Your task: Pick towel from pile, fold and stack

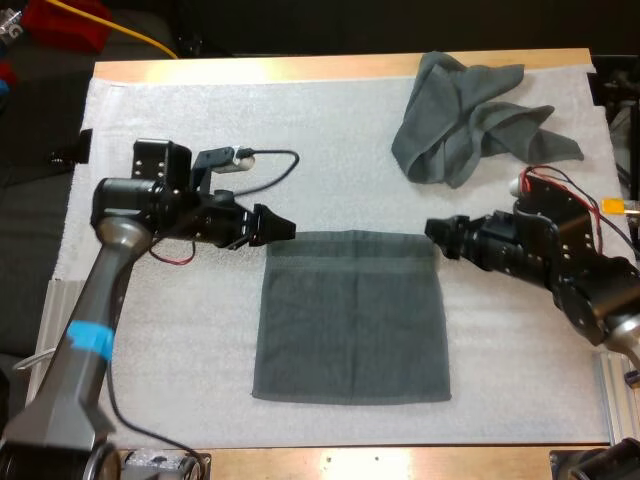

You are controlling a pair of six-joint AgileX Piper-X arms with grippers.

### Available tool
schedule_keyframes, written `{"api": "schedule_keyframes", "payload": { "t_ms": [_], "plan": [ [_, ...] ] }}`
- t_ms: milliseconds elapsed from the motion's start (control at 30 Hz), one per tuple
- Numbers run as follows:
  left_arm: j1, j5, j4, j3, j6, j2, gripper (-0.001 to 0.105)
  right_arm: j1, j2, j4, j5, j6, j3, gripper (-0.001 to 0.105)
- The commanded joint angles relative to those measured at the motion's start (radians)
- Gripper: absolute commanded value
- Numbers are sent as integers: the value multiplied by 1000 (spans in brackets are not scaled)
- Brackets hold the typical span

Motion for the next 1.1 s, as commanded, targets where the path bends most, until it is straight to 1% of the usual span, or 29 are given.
{"api": "schedule_keyframes", "payload": {
  "t_ms": [0, 133, 300, 467, 533, 567, 633, 733, 900, 1067],
  "plan": [
    [0, -17, 21, -7, 20, -27, 61, -4, -21, 40, 5, -30, -3, 58],
    [0, -63, 74, -7, 37, -135, 61, 3, -91, 125, 12, -75, -3, 58],
    [0, -66, 114, -7, 38, -252, 61, 13, -186, 174, 21, -88, -3, 58],
    [0, -66, 155, 0, 36, -362, 61, 38, -277, 225, 68, -88, -3, 58],
    [0, -90, 182, 1, 36, -407, 61, 55, -310, 254, 82, -88, -3, 58],
    [-3, -101, 190, 1, 36, -421, 61, 59, -316, 262, 86, -88, -3, 58],
    [-4, -151, 218, 1, 34, -457, 61, 78, -349, 288, 93, -88, -3, 58],
    [-4, -173, 252, 1, 34, -503, 61, 99, -382, 308, 108, -88, -3, 58],
    [-4, -176, 298, 1, 25, -556, 61, 128, -444, 359, 139, -81, -3, 58],
    [-4, -178, 366, 1, 15, -601, 61, 142, -497, 423, 140, -61, -3, 58]
  ]
}}
